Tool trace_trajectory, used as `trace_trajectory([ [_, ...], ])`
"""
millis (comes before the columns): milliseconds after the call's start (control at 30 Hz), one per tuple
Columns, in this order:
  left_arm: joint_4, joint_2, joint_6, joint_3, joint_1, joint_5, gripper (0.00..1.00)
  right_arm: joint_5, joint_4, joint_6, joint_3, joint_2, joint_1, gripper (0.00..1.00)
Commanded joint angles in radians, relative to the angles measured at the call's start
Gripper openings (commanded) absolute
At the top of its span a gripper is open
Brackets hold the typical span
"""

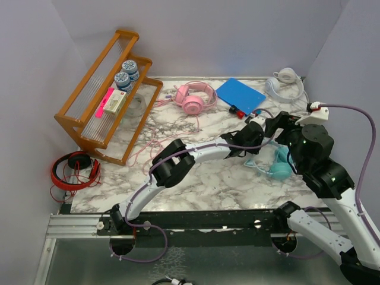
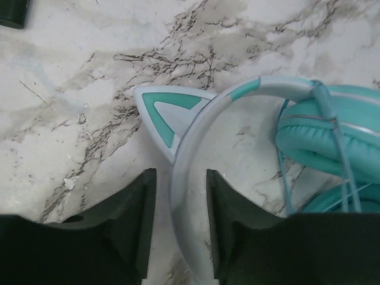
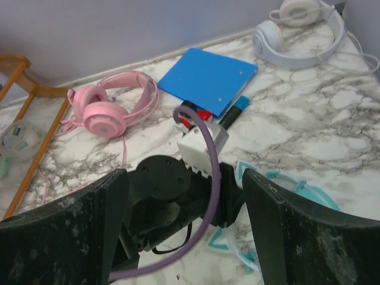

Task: Wrap the headphones
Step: Place the headphones at the center of the board, then move the headphones to the corner of the board.

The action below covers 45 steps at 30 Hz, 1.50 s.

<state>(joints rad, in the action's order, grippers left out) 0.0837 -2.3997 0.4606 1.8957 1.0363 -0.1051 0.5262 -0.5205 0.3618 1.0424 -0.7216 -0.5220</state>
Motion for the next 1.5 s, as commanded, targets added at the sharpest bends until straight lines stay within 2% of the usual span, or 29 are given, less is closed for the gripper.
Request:
trace_trajectory([
  [0,-0.041,-0.007,-0.006,0.085,-0.001,-0.060,0.55,-0.020,-0.147,0.099,0.007,0.007,0.002,0.85],
  [100,-0.022,0.026,-0.018,0.079,-0.006,-0.099,0.67,-0.045,-0.178,0.155,-0.025,0.050,0.002,0.85],
  [233,0.018,0.105,-0.020,0.025,-0.024,-0.122,0.72,-0.049,-0.208,0.203,-0.066,0.071,0.002,0.85],
  [433,0.120,0.317,0.007,-0.181,-0.079,-0.256,0.85,-0.054,-0.254,0.297,-0.110,-0.013,0.002,0.83],
  [533,0.150,0.472,0.057,-0.351,-0.140,-0.270,0.85,-0.036,-0.284,0.391,-0.136,-0.074,0.002,0.78],
  [700,0.126,0.755,0.072,-0.659,-0.235,-0.293,0.85,-0.117,-0.176,0.396,-0.216,-0.166,0.002,0.72],
  [867,0.147,1.009,0.071,-0.849,-0.340,-0.289,0.85,-0.143,-0.111,0.411,-0.223,-0.305,0.002,0.70],
  [967,0.184,1.120,0.061,-0.901,-0.385,-0.299,0.87,-0.120,-0.050,0.398,-0.237,-0.364,0.003,0.70],
  [1133,0.280,1.240,0.084,-0.934,-0.431,-0.325,0.89,-0.093,-0.040,0.403,-0.210,-0.502,0.015,0.67],
  [1300,0.306,1.339,0.091,-0.987,-0.441,-0.328,0.89,-0.143,0.011,0.404,-0.227,-0.605,0.031,0.61],
  [1467,0.327,1.385,0.096,-1.010,-0.443,-0.310,0.88,-0.106,0.051,0.382,-0.250,-0.650,0.050,0.54],
])
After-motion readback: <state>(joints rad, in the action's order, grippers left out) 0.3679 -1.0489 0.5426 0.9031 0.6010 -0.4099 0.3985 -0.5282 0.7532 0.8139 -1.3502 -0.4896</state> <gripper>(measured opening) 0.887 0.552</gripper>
